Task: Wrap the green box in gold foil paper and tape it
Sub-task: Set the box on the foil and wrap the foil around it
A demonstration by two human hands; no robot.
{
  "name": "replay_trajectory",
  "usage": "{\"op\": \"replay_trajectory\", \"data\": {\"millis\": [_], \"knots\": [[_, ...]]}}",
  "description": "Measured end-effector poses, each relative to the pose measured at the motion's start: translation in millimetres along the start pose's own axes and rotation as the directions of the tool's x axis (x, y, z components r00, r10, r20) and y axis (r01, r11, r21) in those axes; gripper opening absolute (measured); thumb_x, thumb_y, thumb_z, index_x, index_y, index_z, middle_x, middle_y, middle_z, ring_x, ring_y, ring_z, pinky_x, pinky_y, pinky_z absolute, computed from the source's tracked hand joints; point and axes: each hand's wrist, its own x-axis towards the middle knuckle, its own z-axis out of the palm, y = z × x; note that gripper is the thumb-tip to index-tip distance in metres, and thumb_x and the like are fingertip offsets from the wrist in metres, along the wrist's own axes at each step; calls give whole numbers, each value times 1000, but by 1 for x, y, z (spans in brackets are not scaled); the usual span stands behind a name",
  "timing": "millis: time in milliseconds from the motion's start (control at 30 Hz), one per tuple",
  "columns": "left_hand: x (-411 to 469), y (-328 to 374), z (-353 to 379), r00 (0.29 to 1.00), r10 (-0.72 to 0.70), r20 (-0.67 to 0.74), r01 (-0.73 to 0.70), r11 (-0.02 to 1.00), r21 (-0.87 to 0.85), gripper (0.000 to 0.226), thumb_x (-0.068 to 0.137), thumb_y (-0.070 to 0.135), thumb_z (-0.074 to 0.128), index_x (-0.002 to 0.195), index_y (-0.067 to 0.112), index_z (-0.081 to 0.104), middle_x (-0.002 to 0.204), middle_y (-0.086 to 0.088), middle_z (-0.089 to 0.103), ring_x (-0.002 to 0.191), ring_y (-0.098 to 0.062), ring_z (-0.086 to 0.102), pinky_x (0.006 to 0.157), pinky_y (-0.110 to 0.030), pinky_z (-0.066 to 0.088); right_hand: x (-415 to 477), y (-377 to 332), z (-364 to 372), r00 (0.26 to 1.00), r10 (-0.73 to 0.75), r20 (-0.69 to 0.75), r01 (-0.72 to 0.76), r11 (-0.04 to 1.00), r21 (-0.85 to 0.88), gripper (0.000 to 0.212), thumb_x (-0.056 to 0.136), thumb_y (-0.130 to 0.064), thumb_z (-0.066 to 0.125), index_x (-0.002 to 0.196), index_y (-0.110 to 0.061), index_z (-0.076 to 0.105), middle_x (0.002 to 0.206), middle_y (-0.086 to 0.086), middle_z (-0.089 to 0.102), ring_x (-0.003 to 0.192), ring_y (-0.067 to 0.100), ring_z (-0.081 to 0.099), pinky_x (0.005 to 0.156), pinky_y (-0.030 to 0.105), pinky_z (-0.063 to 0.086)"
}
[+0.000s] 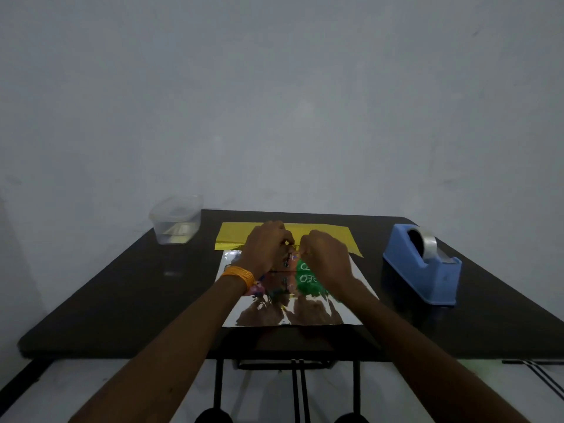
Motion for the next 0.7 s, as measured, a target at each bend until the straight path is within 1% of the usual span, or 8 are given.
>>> {"op": "replay_trajectory", "data": {"millis": [133,233,300,400,467,533,600,700], "knots": [[0,1,3,1000,3,3,-3,1000,-10,21,89,24,69,109,18,74,105,-3,63,99,-21,56,84,-36,50,-14,-5,5,981,-22,195,-6,990,142,9,86,-14,63,91,-11,70,89,9,69,82,29,65,62,30,42],[0,2,4,1000,4,11,-4,1000,-15,20,88,24,70,107,19,73,104,-2,62,98,-20,56,82,-34,49,-22,-2,6,967,23,253,-84,968,237,9,80,-14,63,83,-10,71,79,7,70,74,25,66,60,30,46],[0,2,5,1000,3,13,-3,1000,-25,18,89,26,70,106,20,73,102,-1,62,96,-20,56,79,-32,48,-25,3,8,972,111,206,-157,962,224,11,83,-18,62,80,-12,70,76,4,69,71,22,64,58,29,43],[0,3,4,1000,-4,14,5,1000,-28,18,89,27,69,105,19,73,102,-2,61,96,-21,55,76,-30,43,-25,16,8,957,289,-8,-280,935,217,14,89,-22,60,81,-19,71,80,-3,70,74,18,65,60,30,49],[0,4,3,1000,-5,18,5,999,-37,18,89,26,69,104,18,73,102,-3,61,97,-21,54,75,-30,41,-21,29,3,939,319,-125,-284,928,241,7,90,-24,64,87,-23,70,88,-5,68,81,15,63,66,32,52],[0,3,3,1000,-6,27,7,999,-42,18,89,26,69,104,18,73,103,-3,60,98,-22,54,75,-30,41,-15,43,-1,955,257,-146,-218,946,241,12,90,-25,70,101,-22,70,102,-3,68,95,16,61,76,34,53],[0,2,4,999,-9,31,10,999,-49,17,89,26,69,103,18,73,103,-3,61,97,-22,55,74,-30,41,-9,57,-4,986,150,-78,-126,961,247,22,89,-23,72,110,-18,71,113,1,67,108,19,57,85,36,48],[0,2,4,1000,-1,29,3,998,-61,16,90,25,68,104,17,72,103,-2,61,97,-21,54,75,-30,43,2,71,-12,999,-23,48,8,955,296,17,89,-19,71,105,-15,75,111,1,71,103,19,60,87,36,48]]}}
